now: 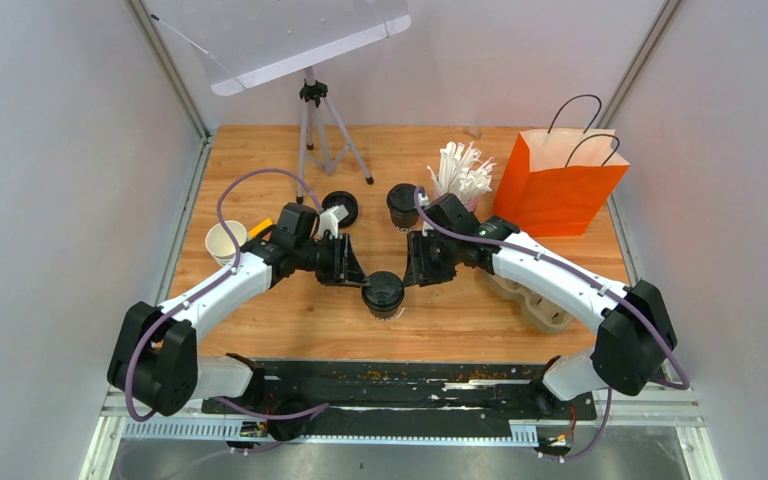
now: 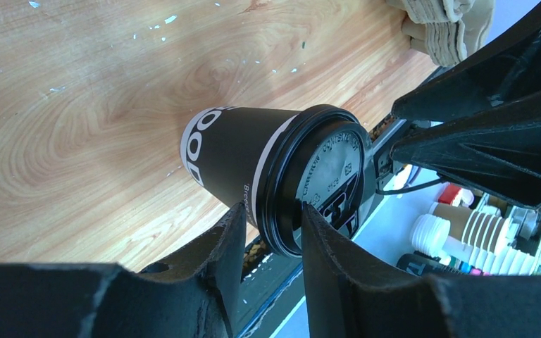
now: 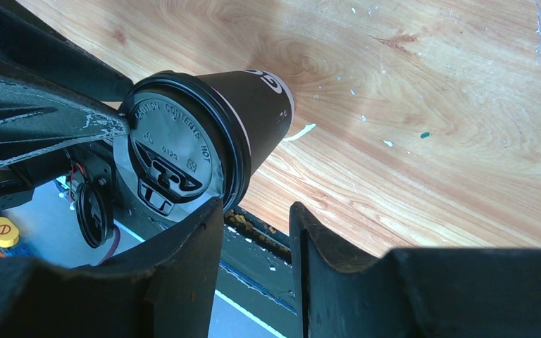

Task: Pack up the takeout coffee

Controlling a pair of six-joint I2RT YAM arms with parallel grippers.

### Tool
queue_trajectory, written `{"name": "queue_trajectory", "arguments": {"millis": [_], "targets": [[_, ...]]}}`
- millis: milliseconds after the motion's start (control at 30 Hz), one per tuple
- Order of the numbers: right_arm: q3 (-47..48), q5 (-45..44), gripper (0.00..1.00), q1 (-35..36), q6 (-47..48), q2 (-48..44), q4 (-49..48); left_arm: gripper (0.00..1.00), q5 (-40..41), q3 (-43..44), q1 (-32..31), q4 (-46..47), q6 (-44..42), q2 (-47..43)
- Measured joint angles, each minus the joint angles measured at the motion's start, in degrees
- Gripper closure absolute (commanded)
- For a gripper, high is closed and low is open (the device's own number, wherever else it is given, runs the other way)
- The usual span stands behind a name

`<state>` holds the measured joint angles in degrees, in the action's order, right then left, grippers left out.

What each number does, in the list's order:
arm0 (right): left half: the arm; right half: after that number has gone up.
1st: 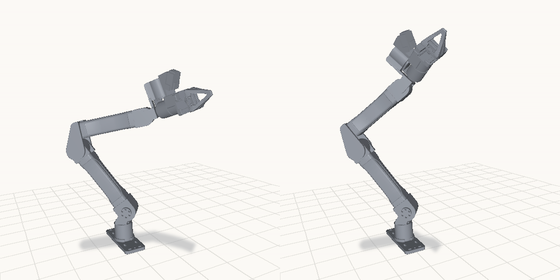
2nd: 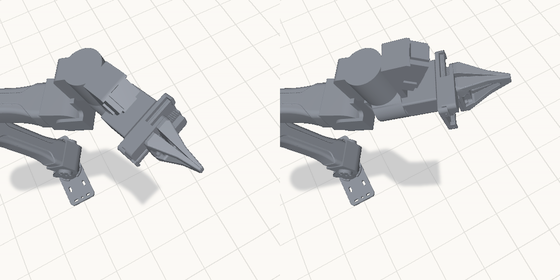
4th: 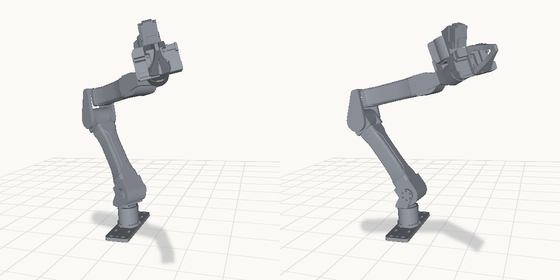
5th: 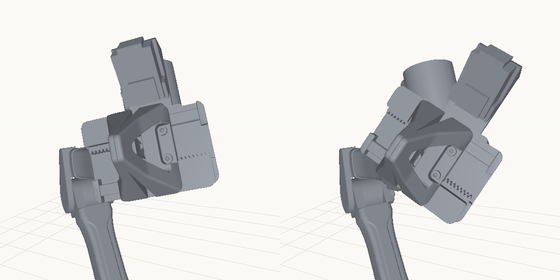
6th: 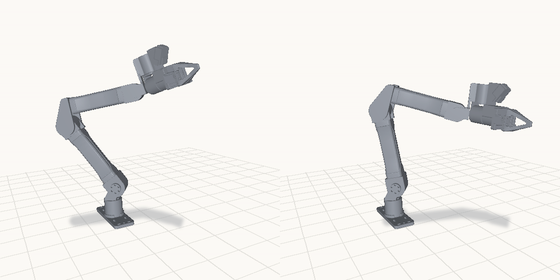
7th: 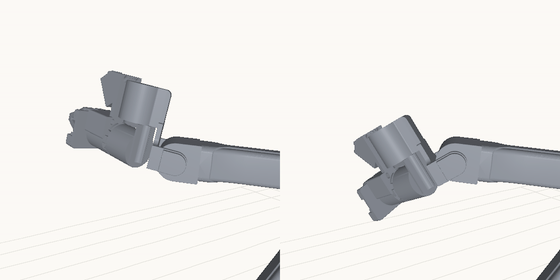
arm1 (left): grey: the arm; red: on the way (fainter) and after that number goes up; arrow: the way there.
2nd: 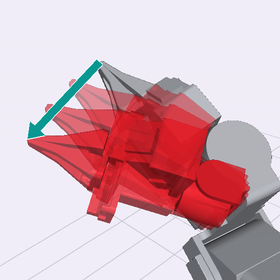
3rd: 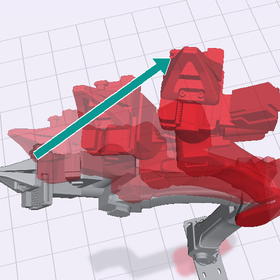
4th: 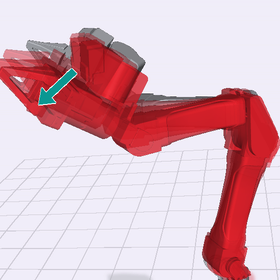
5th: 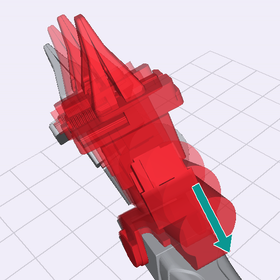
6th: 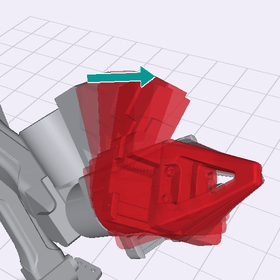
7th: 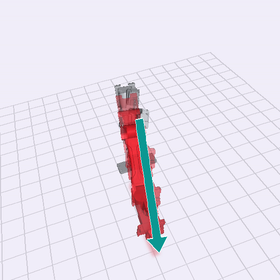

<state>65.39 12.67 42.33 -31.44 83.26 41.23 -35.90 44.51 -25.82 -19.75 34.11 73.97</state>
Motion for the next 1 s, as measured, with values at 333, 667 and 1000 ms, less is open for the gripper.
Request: {"name": "queue_trajectory", "arguments": {"millis": [333, 667, 1000], "targets": [[0.0, 0.11, 0.6, -0.11, 0.0, 1.27, -0.42, 0.61, -0.24, -0.26, -0.35, 0.76, 0.02, 0.0], [-0.81, 0.37, 0.61, -0.15, -0.02, 2.14, -1.38, 0.61, -0.52, -0.7, -0.44, 1.77, 0.04, 0.0], [-1.68, 1.4, 0.61, -0.5, -0.26, 2.49, -2.4, 0.62, -0.55, -0.98, -0.46, 2.34, 0.07, 0.0]]}}
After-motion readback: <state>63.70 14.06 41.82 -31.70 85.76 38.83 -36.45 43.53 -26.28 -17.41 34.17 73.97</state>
